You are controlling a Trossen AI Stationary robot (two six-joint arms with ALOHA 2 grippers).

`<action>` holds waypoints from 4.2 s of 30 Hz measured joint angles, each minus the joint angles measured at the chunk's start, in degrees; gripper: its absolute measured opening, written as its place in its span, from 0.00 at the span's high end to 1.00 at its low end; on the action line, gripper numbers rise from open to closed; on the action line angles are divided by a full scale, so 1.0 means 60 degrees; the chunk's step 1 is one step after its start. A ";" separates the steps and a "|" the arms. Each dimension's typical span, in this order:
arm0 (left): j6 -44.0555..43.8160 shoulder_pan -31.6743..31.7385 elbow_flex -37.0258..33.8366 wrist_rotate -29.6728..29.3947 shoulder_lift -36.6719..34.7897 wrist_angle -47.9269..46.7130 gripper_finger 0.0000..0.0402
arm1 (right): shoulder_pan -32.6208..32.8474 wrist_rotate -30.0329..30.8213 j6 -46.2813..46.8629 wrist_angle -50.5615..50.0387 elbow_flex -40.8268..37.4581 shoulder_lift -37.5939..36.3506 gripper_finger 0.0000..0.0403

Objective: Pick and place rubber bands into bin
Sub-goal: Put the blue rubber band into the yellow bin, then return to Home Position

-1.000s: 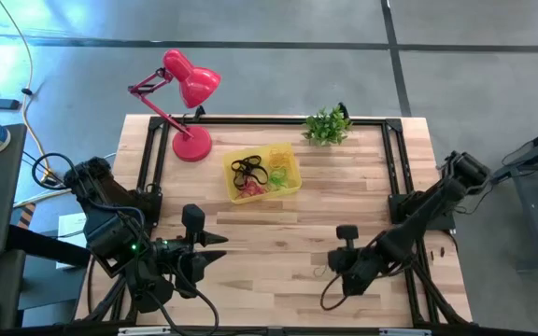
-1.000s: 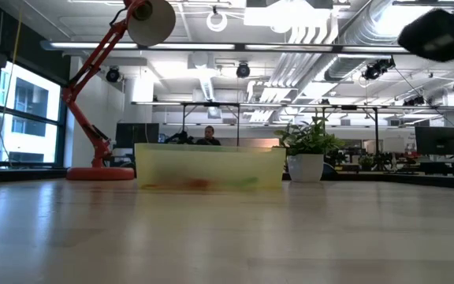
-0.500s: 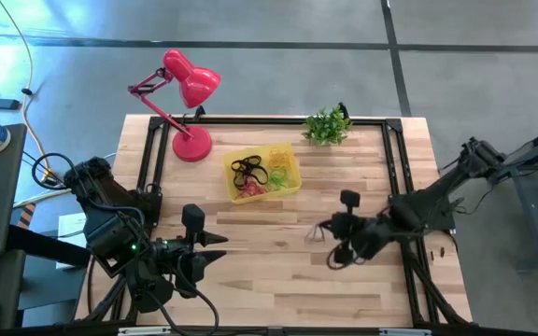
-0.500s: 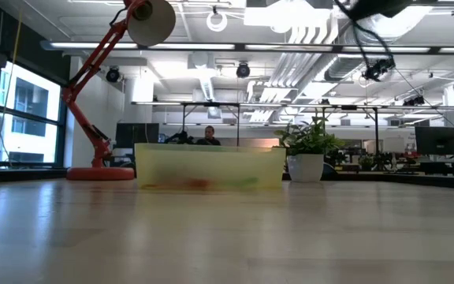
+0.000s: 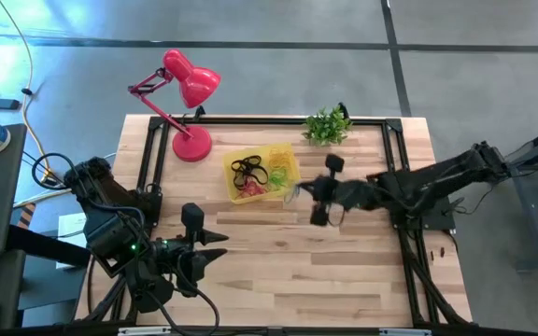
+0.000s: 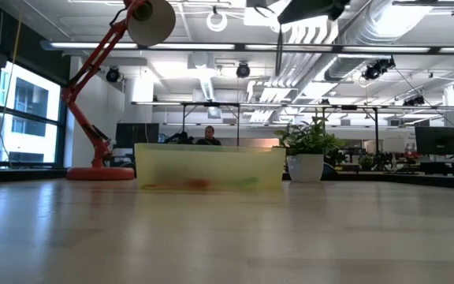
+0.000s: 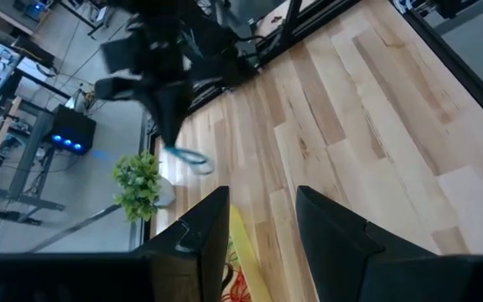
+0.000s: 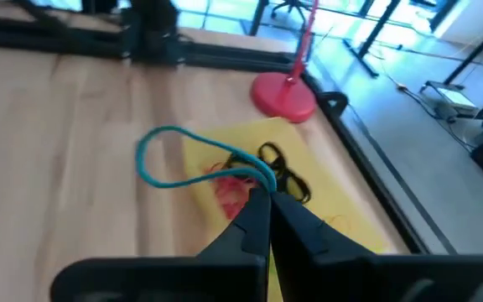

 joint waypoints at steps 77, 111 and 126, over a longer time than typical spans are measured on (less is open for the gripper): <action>0.0036 0.0000 -0.0004 -0.0625 0.0000 -0.0037 0.68 | -0.4259 -0.5383 0.1525 0.3946 -0.2863 0.2022 0.59; 0.7532 0.6797 -0.5125 0.7534 -0.2282 0.9411 0.68 | -0.1998 -0.4315 -0.0345 0.1862 -0.2951 -0.5981 0.53; 0.6658 0.7385 -1.2168 0.6780 -0.8351 1.2296 0.68 | -0.1890 -0.3432 -0.0559 0.1706 -0.3955 -0.8011 0.53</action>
